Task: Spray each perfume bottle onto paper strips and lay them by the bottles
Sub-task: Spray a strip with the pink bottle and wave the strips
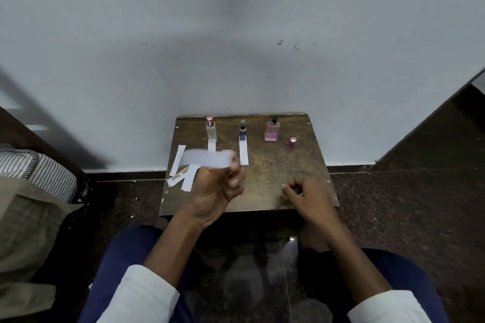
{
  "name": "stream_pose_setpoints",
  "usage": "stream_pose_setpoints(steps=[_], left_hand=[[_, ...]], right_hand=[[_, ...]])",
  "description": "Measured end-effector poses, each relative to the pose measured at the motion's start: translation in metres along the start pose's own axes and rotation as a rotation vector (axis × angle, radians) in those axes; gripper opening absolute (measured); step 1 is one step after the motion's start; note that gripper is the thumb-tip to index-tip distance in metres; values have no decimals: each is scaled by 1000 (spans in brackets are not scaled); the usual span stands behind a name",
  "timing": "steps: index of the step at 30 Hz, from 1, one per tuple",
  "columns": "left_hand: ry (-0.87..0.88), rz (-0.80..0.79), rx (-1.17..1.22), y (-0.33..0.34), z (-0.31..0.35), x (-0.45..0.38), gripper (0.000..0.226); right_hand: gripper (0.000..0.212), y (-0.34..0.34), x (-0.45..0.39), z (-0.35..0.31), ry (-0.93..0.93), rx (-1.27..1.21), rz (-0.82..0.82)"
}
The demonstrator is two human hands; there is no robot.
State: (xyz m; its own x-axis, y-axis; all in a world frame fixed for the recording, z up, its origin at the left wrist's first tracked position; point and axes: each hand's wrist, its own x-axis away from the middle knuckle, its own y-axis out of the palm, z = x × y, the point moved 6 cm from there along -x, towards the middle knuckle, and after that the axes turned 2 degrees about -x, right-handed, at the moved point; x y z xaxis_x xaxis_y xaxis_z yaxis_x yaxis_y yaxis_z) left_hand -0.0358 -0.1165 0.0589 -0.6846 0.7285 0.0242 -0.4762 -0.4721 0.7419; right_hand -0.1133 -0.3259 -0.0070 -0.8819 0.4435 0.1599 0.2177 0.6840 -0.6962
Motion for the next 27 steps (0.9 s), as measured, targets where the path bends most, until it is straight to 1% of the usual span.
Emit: stream_pose_setpoints(steps=[1,2,3,4,5,7,9,10,11,13,14,15,16,17,18,19,20,21,22,23,24,25,26,27], left_hand=[[20,223,-370,-19,-2,-1,4],[27,407,-797,-32,0,1,3],[13,494,-1203,-41,0,2,4],[-12,506,-1525,-44,-3,2,6],[-32,519,-1686,-46,-5,2,9],[2,539,-1690,-46,-5,3,11],[47,496,-1619,-37,-2,4,11],[32,456,-1478,-35,-4,1,10],[4,390,-1238,-30,-7,-1,9],[-82,186,-674,-13,-12,-1,13],[-98,68,-469,-5,-13,0,18],[-102,-38,-289,6,-12,2,20],[-111,-104,-187,10,-14,3,17],[-118,-114,-185,10,-17,3,11],[-109,-51,-364,3,-19,1,13],[-86,45,-695,-4,-18,-2,16],[-67,122,-1142,-14,-16,-4,12],[-91,134,-1531,-20,-18,-4,4],[-121,154,-1781,-22,-19,-4,6],[-117,207,-1833,-23,-19,-3,11],[-89,254,-1723,-21,-18,-1,12],[-44,287,-1488,-23,-17,-1,11],[-9,292,-1199,-22,-15,-2,7],[-24,262,-956,-18,-14,-3,6]], right_hand=[[24,0,1,-1,-1,2,0],[25,0,1,0,-4,4,5],[26,-1,1,-1,-3,14,8],[26,-1,2,-2,-7,23,10],[25,0,2,-2,-2,30,7],[25,1,1,0,9,23,-9],[27,3,0,2,16,13,-18],[27,3,0,3,17,9,-18],[25,2,0,2,19,15,-20],[21,1,-1,1,16,46,-22],[21,1,-1,1,10,55,-22],[21,1,-1,1,9,57,-18],[23,1,-1,1,5,52,-14],[24,1,0,1,5,47,-16],[24,1,0,2,4,42,-21],[22,1,0,2,9,43,-29],[21,1,1,2,10,45,-31],[21,1,2,1,12,49,-28],[22,0,1,2,6,47,-21],[23,0,1,2,4,44,-19],[23,0,1,3,6,38,-21],[23,0,0,3,11,38,-25],[23,0,0,3,12,39,-25],[23,-1,0,2,14,50,-23]])
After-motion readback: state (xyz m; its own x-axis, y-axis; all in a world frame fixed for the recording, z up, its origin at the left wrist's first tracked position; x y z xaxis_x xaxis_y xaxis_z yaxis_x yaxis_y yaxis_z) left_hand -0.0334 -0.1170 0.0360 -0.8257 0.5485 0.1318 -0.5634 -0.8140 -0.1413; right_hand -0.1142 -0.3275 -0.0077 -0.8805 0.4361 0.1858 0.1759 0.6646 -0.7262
